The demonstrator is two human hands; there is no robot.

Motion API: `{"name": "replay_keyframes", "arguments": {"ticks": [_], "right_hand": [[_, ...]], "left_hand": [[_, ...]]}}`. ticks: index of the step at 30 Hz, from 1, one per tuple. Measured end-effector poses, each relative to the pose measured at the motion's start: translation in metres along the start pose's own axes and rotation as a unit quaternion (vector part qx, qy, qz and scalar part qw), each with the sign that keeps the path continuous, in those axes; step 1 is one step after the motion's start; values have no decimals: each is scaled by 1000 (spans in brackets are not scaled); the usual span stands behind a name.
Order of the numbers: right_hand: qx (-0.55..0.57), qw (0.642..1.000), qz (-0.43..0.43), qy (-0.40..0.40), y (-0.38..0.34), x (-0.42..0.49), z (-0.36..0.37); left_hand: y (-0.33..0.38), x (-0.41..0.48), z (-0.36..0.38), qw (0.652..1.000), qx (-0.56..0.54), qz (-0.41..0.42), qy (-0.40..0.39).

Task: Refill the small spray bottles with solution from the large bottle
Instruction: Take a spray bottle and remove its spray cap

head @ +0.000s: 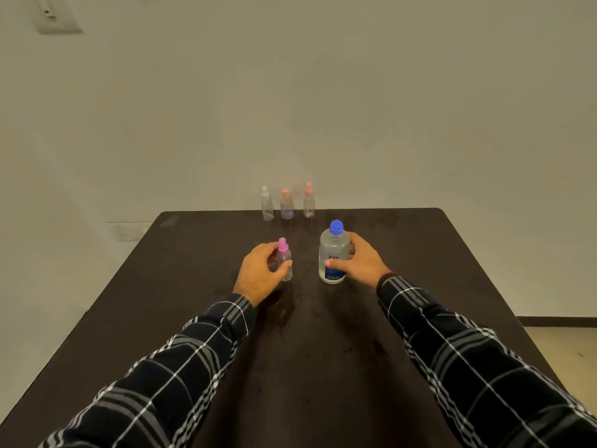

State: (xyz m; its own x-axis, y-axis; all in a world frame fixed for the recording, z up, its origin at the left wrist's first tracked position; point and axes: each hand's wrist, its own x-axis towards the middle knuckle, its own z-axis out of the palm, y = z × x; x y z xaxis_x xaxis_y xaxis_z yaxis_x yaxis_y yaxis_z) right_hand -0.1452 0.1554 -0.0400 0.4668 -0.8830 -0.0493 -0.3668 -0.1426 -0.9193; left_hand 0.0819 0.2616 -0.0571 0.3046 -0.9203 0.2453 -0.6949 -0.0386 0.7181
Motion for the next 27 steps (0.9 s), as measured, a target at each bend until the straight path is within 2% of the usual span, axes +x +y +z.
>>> {"name": "replay_keyframes", "arguments": {"ticks": [3,11,27], "right_hand": [[-12,1000,-10,-15,1,-13,2],[-21,999,-25,-19,4,-60,10],[-10,999,-13,31,15,-83,32]], "left_hand": [[-3,-16,1,1000,1,29,-8],[-3,-59,-2,996,-8,73,47],[-22,-90,1,998,24,42,38]]}}
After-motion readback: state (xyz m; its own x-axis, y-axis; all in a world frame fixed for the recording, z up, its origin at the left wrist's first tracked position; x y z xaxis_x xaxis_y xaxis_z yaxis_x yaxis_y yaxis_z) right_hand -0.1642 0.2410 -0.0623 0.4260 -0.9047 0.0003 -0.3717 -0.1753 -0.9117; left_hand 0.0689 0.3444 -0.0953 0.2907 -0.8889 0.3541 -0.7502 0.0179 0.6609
